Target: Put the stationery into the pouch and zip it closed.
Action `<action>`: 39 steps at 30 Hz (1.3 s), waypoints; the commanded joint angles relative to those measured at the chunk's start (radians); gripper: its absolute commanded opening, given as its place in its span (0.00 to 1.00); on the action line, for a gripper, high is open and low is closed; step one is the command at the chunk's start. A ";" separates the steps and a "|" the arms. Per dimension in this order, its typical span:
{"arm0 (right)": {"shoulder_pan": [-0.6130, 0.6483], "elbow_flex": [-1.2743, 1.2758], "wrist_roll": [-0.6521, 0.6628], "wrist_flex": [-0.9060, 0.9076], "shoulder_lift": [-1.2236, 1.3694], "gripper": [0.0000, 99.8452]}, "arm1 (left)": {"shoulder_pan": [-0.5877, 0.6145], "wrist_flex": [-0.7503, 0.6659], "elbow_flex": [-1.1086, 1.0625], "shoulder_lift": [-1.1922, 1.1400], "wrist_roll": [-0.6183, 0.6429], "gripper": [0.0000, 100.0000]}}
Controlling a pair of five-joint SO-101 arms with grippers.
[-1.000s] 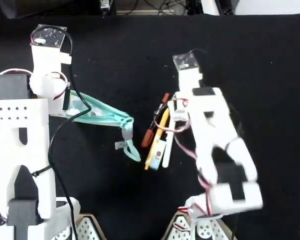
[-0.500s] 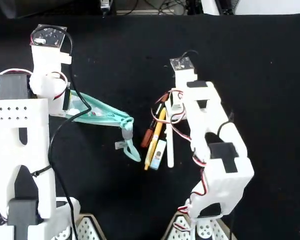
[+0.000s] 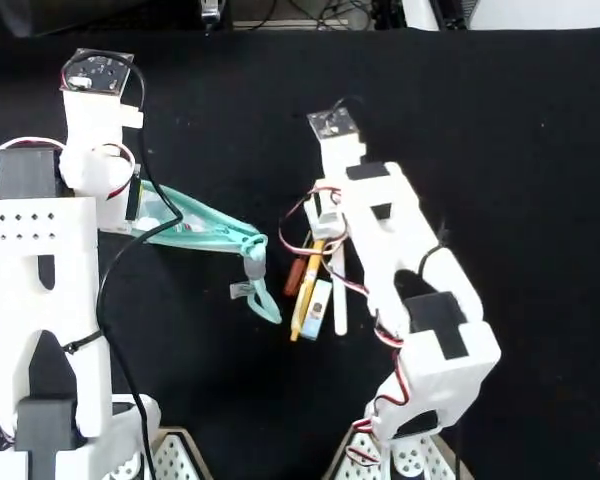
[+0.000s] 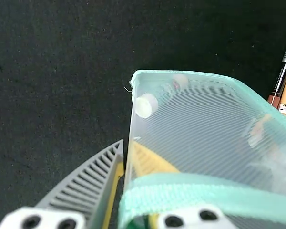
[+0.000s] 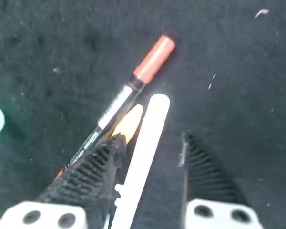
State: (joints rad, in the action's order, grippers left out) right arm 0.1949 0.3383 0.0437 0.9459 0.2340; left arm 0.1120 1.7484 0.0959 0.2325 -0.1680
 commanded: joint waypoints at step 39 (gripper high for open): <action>-0.071 -0.137 0.104 0.021 0.114 0.16 | -0.013 -0.034 -0.051 -0.037 0.012 0.03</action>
State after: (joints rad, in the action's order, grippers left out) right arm 0.1243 0.2662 0.1849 0.9643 0.3460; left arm 0.1120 1.7300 0.0775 0.2325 -0.1680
